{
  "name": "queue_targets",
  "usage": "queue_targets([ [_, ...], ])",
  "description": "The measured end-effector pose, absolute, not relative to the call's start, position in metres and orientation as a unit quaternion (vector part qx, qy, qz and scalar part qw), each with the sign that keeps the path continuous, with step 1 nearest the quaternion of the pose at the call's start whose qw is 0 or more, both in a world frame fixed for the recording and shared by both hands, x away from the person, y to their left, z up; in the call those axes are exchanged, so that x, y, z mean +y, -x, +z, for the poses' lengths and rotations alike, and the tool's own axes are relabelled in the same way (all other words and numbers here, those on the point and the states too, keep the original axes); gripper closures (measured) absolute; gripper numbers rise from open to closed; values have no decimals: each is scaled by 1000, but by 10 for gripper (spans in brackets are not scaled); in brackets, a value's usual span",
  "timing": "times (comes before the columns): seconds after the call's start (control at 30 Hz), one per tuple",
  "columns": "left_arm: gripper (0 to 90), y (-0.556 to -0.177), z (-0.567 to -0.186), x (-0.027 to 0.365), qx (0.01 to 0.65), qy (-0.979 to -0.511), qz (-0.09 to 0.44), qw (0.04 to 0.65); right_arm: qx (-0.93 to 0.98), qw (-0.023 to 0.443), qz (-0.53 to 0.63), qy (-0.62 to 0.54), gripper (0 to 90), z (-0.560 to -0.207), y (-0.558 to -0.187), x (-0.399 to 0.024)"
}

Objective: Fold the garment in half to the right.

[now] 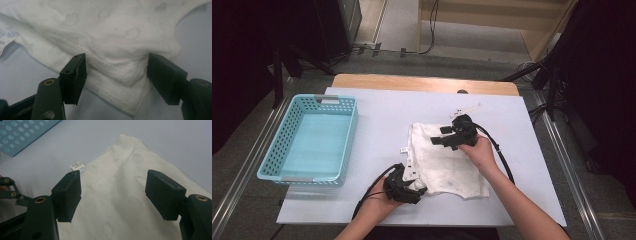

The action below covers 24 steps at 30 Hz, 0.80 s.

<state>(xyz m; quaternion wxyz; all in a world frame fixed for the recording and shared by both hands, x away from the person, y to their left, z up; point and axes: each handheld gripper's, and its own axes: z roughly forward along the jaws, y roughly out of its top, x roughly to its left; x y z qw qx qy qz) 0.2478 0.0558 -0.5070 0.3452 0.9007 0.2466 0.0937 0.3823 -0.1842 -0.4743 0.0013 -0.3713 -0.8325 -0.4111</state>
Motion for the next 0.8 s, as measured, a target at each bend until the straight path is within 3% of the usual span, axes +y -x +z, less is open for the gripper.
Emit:
queue_targets([
  [0.2,517,-247,-508,56,253,-895,95,354,-831,2,-407,378,273,-477,-384,-178],
  [0.47,802,-254,-510,56,271,-884,77,373,-832,-9,-402,383,273,-481,-388,-168],
  [0.8,834,-260,-510,58,286,-879,46,380,-835,-3,-400,377,275,-484,-395,-152],
])
